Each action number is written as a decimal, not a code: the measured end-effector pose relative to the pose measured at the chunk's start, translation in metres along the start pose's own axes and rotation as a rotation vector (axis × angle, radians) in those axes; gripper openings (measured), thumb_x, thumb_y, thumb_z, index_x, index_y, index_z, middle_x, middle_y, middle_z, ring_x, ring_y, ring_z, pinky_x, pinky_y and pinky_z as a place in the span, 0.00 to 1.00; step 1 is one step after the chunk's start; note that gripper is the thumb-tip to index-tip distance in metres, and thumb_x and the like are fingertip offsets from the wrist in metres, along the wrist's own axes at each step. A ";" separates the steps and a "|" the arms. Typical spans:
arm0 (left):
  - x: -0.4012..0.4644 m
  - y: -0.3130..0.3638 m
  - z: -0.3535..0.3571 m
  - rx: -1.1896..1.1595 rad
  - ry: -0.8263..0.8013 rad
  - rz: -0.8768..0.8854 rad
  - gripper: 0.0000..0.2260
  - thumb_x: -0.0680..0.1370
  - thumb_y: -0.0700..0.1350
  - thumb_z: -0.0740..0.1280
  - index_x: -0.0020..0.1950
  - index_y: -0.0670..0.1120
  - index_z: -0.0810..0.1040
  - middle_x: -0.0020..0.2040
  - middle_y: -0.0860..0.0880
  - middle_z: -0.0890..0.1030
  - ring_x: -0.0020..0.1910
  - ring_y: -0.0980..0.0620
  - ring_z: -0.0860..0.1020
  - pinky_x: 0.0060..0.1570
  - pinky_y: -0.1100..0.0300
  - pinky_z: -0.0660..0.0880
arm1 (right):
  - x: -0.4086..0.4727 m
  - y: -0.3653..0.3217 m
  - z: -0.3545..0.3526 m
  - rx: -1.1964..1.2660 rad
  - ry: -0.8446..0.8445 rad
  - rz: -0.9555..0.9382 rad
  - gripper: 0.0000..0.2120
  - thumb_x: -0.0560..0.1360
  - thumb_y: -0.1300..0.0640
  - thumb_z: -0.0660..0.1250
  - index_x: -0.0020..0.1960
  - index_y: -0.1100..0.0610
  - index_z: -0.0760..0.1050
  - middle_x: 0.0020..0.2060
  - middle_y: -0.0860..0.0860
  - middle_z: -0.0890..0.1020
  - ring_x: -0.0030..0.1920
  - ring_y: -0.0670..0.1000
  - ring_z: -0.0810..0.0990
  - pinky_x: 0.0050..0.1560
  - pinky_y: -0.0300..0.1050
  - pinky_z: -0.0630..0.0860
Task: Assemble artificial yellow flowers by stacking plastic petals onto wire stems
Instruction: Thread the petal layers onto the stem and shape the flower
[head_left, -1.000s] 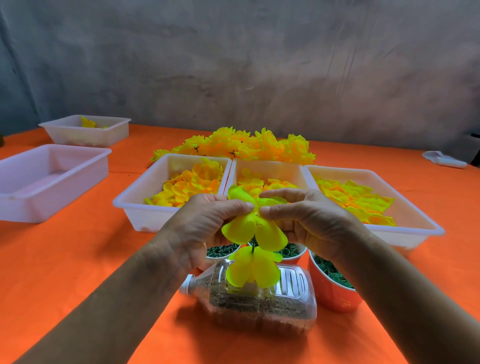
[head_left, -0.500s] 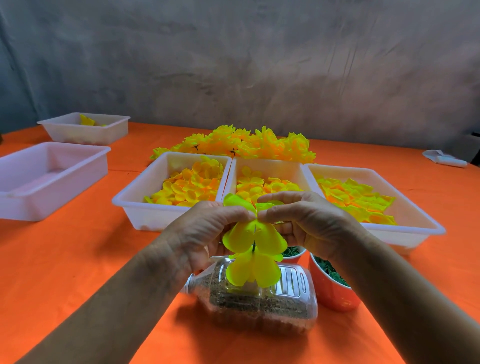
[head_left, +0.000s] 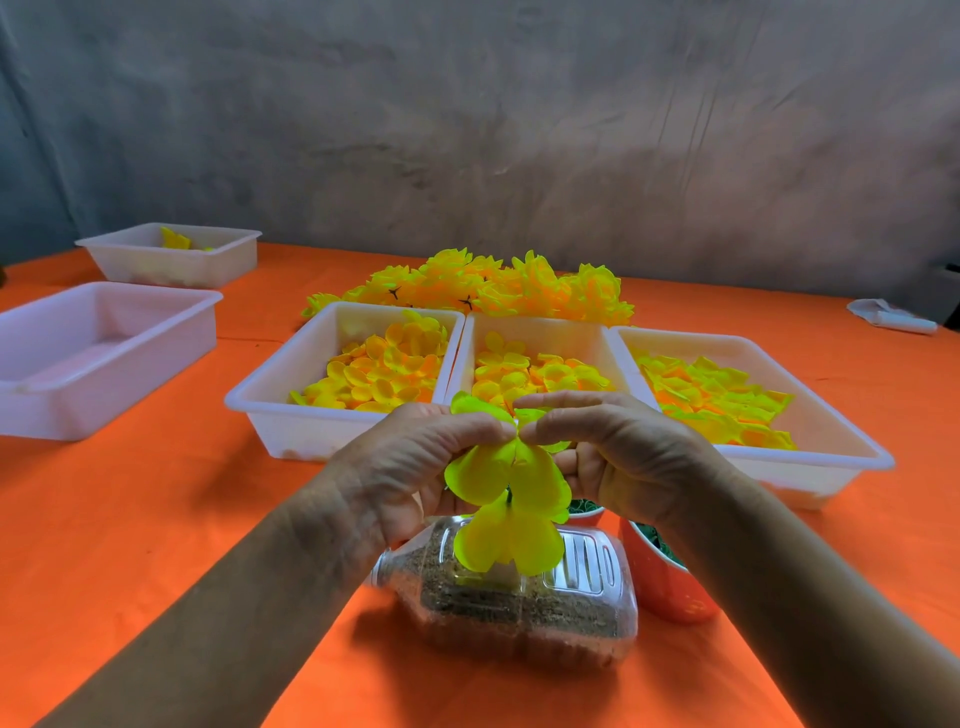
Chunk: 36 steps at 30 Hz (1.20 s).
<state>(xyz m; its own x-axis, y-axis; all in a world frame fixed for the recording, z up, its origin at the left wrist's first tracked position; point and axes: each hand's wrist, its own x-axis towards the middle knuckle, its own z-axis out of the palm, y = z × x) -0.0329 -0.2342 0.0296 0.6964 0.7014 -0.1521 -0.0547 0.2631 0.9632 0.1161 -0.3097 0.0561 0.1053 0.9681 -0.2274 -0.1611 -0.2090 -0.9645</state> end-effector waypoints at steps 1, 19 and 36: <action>0.000 0.000 0.001 -0.009 -0.004 -0.005 0.04 0.72 0.36 0.69 0.46 0.41 0.78 0.34 0.45 0.83 0.32 0.49 0.82 0.32 0.58 0.78 | 0.000 0.000 0.000 0.011 -0.005 0.002 0.14 0.71 0.72 0.65 0.53 0.61 0.75 0.37 0.60 0.83 0.28 0.54 0.82 0.34 0.49 0.81; -0.009 0.007 0.006 0.122 0.026 -0.010 0.14 0.62 0.37 0.72 0.46 0.42 0.80 0.37 0.44 0.84 0.32 0.51 0.82 0.30 0.60 0.78 | 0.000 0.003 0.000 0.070 -0.046 0.048 0.15 0.68 0.72 0.65 0.52 0.60 0.76 0.35 0.57 0.84 0.29 0.53 0.83 0.31 0.48 0.81; -0.007 0.009 0.006 0.153 0.080 0.043 0.02 0.72 0.37 0.70 0.42 0.43 0.81 0.35 0.46 0.83 0.31 0.52 0.81 0.32 0.60 0.78 | -0.003 0.002 -0.001 0.039 -0.030 -0.002 0.15 0.69 0.74 0.65 0.51 0.60 0.77 0.36 0.58 0.84 0.30 0.53 0.83 0.31 0.46 0.81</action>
<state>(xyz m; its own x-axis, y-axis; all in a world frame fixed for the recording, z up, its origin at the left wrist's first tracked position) -0.0337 -0.2405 0.0408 0.6359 0.7622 -0.1215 0.0305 0.1325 0.9907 0.1169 -0.3129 0.0550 0.0767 0.9723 -0.2210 -0.1991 -0.2023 -0.9589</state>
